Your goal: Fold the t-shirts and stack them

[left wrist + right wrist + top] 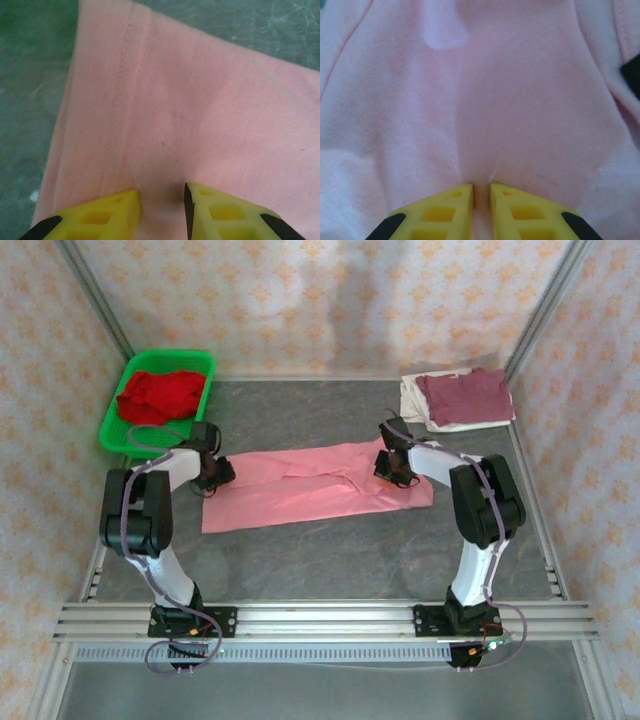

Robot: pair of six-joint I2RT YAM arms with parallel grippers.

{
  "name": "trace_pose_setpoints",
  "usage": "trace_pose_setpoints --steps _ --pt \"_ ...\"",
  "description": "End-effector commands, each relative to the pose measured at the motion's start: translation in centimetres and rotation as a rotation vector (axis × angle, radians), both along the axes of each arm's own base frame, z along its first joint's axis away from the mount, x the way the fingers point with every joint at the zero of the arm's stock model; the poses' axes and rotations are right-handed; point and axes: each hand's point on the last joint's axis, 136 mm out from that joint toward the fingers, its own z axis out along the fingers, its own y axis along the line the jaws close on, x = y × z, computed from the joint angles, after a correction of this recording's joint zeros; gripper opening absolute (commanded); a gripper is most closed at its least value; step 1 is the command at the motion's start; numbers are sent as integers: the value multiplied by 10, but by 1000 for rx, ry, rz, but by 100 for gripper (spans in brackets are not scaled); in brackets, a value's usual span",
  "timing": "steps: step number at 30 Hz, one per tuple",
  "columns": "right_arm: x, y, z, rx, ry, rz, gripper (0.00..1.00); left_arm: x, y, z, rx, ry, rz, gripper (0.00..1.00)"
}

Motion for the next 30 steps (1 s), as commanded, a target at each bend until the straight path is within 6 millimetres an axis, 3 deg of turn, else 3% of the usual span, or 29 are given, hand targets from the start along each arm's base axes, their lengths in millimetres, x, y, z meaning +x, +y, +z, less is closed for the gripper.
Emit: trace_pose_setpoints --steps 1,6,11,16,21,25,27,30 --pt "8 1 -27 -28 76 0 18 -58 1 -21 -68 117 87 32" --pt "59 10 -28 -16 52 18 19 -108 -4 -11 -73 150 91 31" --pt "105 16 -23 -9 17 46 22 -149 -21 -10 -135 178 89 30" --pt "134 23 25 -3 -83 110 26 -144 -63 16 -194 97 -35 27" --pt "122 20 86 15 -183 105 32 -130 -86 79 -213 -36 -156 28" --pt "103 7 95 16 -209 40 35 -101 -101 120 -262 -182 -218 31" --pt "97 8 89 44 -211 14 34 -82 -98 123 -209 -187 -247 31" --pt "97 15 76 78 -199 1 29 -49 -87 111 -96 -162 -254 27"
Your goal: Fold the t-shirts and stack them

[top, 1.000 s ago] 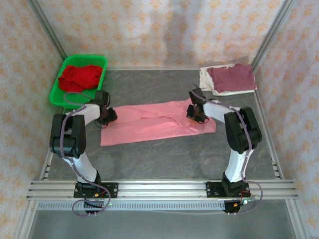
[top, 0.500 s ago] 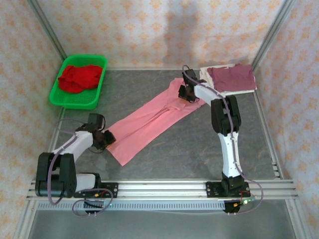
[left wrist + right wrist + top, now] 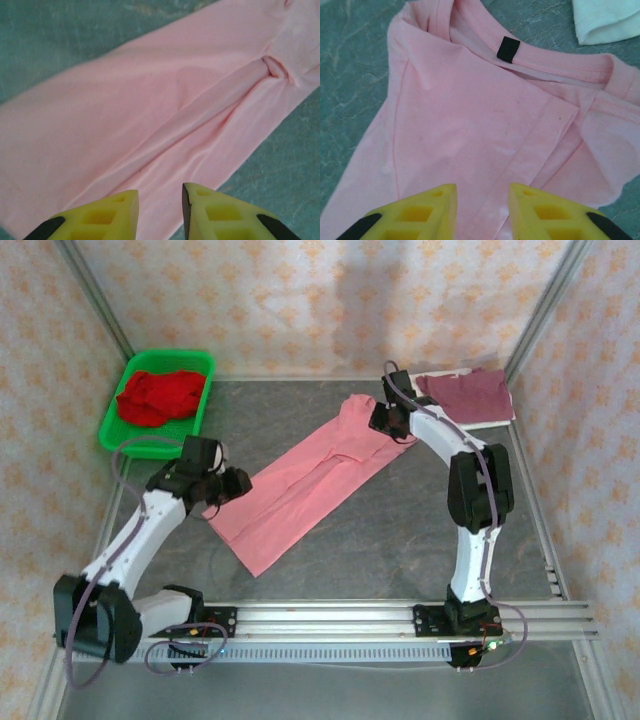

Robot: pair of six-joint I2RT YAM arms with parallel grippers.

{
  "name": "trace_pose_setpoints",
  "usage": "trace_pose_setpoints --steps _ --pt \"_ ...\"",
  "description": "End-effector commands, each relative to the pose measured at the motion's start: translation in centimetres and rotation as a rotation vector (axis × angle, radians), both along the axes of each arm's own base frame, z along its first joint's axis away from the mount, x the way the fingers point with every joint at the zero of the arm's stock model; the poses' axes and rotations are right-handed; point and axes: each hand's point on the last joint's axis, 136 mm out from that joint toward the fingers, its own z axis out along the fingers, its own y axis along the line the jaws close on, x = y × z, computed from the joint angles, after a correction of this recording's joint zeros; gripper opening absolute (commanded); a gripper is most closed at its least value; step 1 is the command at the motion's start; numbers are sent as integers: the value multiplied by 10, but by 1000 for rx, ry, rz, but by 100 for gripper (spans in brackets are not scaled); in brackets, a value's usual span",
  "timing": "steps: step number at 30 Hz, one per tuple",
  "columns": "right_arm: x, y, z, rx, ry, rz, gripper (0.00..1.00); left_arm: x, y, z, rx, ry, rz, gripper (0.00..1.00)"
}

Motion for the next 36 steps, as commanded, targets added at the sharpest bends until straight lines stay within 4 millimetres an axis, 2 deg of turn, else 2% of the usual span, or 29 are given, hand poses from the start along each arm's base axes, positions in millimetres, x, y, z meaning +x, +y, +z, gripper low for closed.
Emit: trace_pose_setpoints --steps 1,4,7,10,12,16,19,22,26,29,33,36 --pt "4 6 -17 30 14 -36 27 32 13 -19 139 12 -15 26" --pt "12 14 -25 11 29 -25 25 59 21 -35 203 27 -4 25" --pt "20 19 -38 -1 59 -32 24 77 33 -55 228 55 29 24" --pt "25 25 -51 -2 89 -47 23 79 51 -81 224 112 92 23" --pt "27 30 -62 3 103 -55 22 71 58 -97 209 151 121 23" --pt "32 50 -80 36 122 -27 21 44 56 -121 183 211 130 23" --pt "38 68 -92 55 145 20 21 14 50 -138 149 266 126 24" --pt "46 86 -98 66 135 73 20 -21 44 -144 136 321 119 24" --pt "61 109 -89 90 100 138 21 -62 28 -139 107 357 100 24" --pt "69 114 -65 106 69 149 23 -81 17 -131 95 348 83 26" --pt "72 108 -21 183 13 125 29 -87 16 -122 79 297 102 27" --pt "68 89 3 277 -23 54 30 -79 17 -117 83 256 106 29"
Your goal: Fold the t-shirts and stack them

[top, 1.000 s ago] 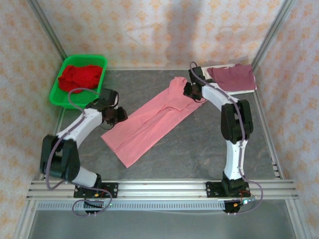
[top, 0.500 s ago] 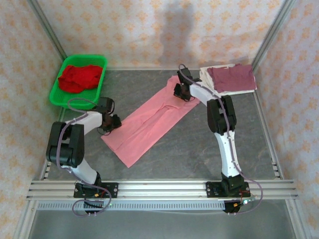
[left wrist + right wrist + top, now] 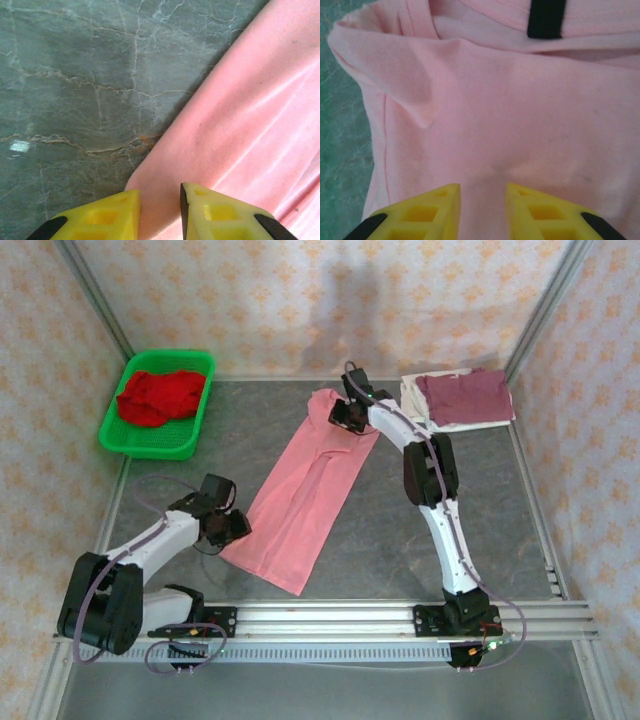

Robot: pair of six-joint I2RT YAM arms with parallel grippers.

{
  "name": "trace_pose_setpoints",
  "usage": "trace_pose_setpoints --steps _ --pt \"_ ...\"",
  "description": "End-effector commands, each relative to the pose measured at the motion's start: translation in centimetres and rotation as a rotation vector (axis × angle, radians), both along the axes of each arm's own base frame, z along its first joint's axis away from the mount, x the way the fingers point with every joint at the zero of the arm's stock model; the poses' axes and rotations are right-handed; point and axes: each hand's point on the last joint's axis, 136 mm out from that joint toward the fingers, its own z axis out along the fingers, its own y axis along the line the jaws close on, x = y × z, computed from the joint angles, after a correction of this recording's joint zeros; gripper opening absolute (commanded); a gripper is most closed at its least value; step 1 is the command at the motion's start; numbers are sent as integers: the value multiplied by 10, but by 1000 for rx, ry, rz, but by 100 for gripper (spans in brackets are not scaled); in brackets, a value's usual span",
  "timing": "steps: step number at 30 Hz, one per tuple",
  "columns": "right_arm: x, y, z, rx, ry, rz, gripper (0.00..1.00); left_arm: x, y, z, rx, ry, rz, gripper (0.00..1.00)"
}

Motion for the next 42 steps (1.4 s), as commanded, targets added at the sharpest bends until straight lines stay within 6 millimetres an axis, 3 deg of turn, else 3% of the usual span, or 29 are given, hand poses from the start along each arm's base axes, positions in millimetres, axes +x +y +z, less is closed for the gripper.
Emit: trace_pose_setpoints --steps 1,4,7,11,17,27,32,42 --pt "3 -29 67 127 -85 -101 31 -1 5 0 21 -1 31 29" --pt "-4 -63 68 147 -87 -199 33 5 3 -5 19 6 25 28" --pt "-8 -82 52 136 -50 -228 33 6 -1 -15 17 35 5 28" --pt "-8 -75 30 158 23 -168 32 8 -2 -26 23 64 -12 27" --pt "0 -72 14 159 50 -173 32 5 -4 -38 17 92 -11 27" --pt "7 -70 -13 157 98 -193 31 -5 1 -30 36 93 2 27" --pt "12 -65 -12 184 77 -186 23 -14 8 -30 62 90 15 27" --pt "21 -62 13 199 17 -165 0 -19 9 -41 60 113 23 27"
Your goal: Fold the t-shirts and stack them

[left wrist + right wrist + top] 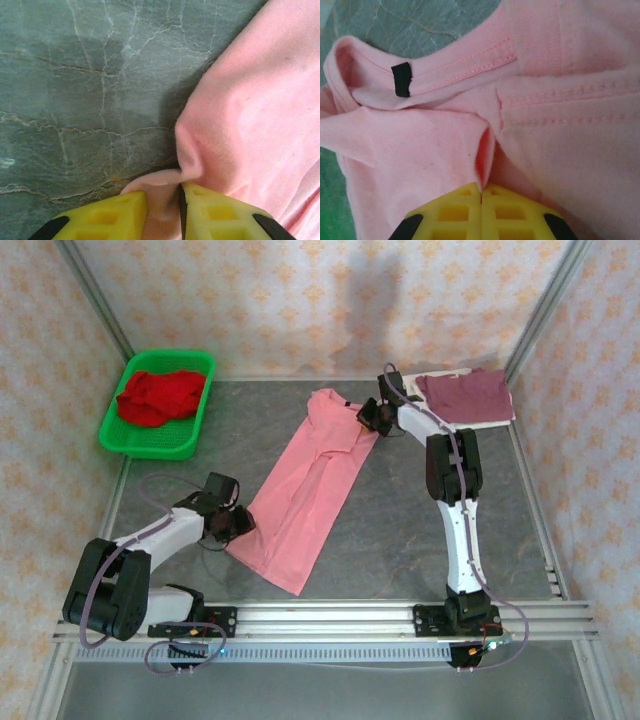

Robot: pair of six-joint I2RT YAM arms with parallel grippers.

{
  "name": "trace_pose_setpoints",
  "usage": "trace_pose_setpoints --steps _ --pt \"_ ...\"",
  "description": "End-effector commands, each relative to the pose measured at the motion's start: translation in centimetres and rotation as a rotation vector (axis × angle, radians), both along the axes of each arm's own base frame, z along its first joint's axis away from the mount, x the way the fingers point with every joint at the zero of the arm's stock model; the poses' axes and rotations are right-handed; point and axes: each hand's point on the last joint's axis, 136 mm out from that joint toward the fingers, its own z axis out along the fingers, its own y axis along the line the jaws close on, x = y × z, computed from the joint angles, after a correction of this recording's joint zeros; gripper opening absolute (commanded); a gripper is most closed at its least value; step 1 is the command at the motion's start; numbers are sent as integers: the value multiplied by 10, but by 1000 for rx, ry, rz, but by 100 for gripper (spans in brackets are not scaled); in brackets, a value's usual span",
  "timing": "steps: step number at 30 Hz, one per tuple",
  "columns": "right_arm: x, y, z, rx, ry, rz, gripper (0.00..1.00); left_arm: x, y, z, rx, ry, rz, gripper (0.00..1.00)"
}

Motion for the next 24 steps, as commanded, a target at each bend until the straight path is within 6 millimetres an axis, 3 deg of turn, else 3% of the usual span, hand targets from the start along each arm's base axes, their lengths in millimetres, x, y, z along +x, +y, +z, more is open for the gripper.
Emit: trace_pose_setpoints --steps 1,7,16,24 --pt "12 5 26 16 -69 14 0 -37 16 -29 76 146 26 27" --pt "9 -1 44 4 -114 -5 0 -37 17 -29 78 138 33 27" --pt "-15 -10 79 46 -156 -60 0 -40 19 -31 87 142 43 27" --pt "-29 -18 83 77 -139 -135 0 -41 19 -32 86 145 47 27"
